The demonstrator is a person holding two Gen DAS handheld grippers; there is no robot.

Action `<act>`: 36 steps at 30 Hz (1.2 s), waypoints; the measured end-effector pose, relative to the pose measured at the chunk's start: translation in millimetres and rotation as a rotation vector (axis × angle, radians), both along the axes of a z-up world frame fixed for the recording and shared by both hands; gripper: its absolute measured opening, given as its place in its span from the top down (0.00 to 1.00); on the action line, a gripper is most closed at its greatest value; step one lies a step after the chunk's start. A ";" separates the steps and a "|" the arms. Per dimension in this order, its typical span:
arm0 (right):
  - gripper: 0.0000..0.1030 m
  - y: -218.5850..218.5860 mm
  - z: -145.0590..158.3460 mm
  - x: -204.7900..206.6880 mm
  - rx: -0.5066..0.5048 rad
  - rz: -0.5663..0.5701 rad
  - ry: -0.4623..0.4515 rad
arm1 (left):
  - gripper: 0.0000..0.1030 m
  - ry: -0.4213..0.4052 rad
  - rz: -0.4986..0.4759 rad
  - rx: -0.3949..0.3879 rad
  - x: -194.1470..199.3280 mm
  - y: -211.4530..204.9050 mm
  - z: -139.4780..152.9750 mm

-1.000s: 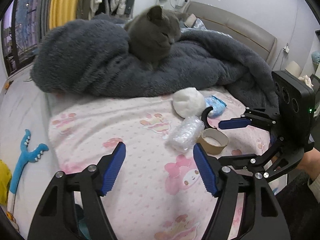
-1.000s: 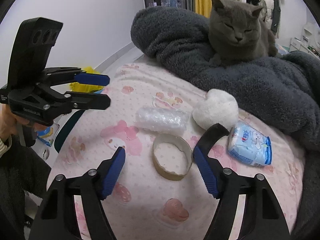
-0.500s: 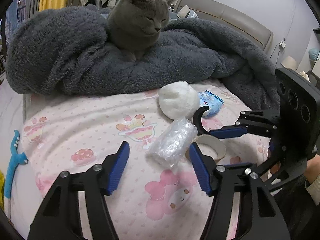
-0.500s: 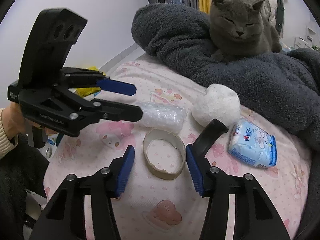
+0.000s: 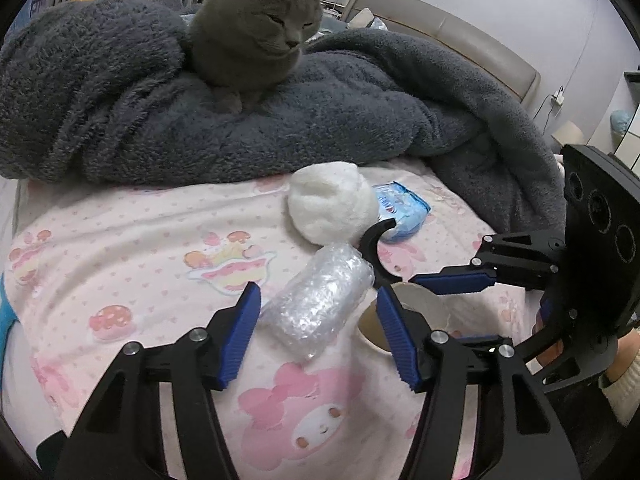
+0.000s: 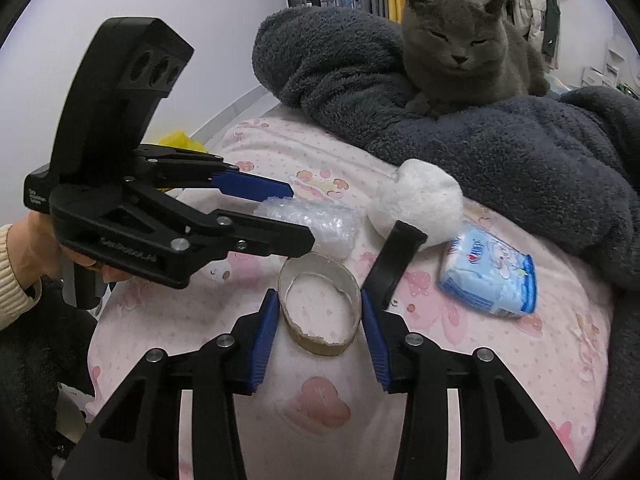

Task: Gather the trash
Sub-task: 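Grasp the clear bubble-wrap bag with the left tool while the right tool grasps a cardboard tape core, then carry the bubble-wrap bag and tape core over the green bin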

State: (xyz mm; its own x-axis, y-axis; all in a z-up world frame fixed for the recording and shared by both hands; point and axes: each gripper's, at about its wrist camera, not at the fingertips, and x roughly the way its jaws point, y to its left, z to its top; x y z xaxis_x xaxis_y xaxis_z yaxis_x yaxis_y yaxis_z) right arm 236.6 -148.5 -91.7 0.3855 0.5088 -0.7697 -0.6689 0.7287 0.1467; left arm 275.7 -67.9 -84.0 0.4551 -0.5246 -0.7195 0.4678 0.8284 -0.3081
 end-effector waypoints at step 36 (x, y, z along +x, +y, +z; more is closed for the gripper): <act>0.59 23.1 43.9 -33.9 -0.033 -0.151 0.039 | 0.57 -0.073 0.251 0.093 -71.7 52.2 27.1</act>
